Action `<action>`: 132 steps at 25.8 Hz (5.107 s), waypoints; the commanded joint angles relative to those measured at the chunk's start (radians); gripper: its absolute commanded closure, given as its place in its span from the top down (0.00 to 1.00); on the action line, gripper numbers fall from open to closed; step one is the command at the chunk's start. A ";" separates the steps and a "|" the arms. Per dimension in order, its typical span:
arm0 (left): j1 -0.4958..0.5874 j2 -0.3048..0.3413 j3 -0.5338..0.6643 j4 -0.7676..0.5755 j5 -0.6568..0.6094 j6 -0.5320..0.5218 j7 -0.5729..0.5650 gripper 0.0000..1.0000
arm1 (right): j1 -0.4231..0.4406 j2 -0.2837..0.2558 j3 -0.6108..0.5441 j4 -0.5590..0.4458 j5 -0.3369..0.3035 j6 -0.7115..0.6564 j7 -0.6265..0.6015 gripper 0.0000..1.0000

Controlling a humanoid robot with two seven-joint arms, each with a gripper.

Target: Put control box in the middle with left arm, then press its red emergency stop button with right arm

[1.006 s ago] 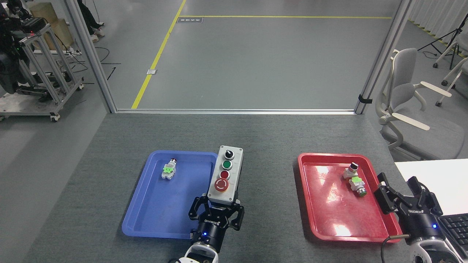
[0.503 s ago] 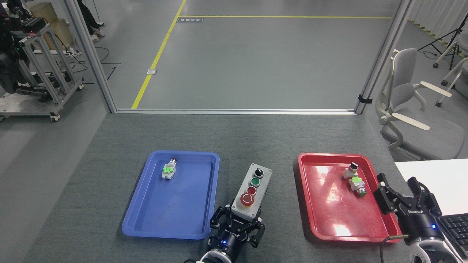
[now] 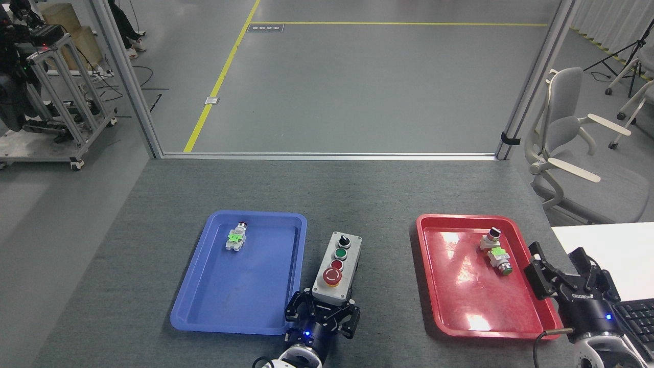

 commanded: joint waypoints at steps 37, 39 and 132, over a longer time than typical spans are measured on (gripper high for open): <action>0.010 0.001 -0.245 -0.041 0.263 0.339 0.029 0.81 | 0.006 -0.010 0.000 0.011 -0.002 0.000 -0.002 0.99; 0.016 0.001 -0.245 -0.049 0.263 0.338 0.061 1.00 | 0.006 -0.010 0.000 0.011 -0.002 0.000 -0.002 0.99; 0.286 0.544 0.683 -0.583 0.042 -0.469 -0.183 1.00 | -0.302 0.097 0.284 0.232 -0.081 -0.037 -0.047 1.00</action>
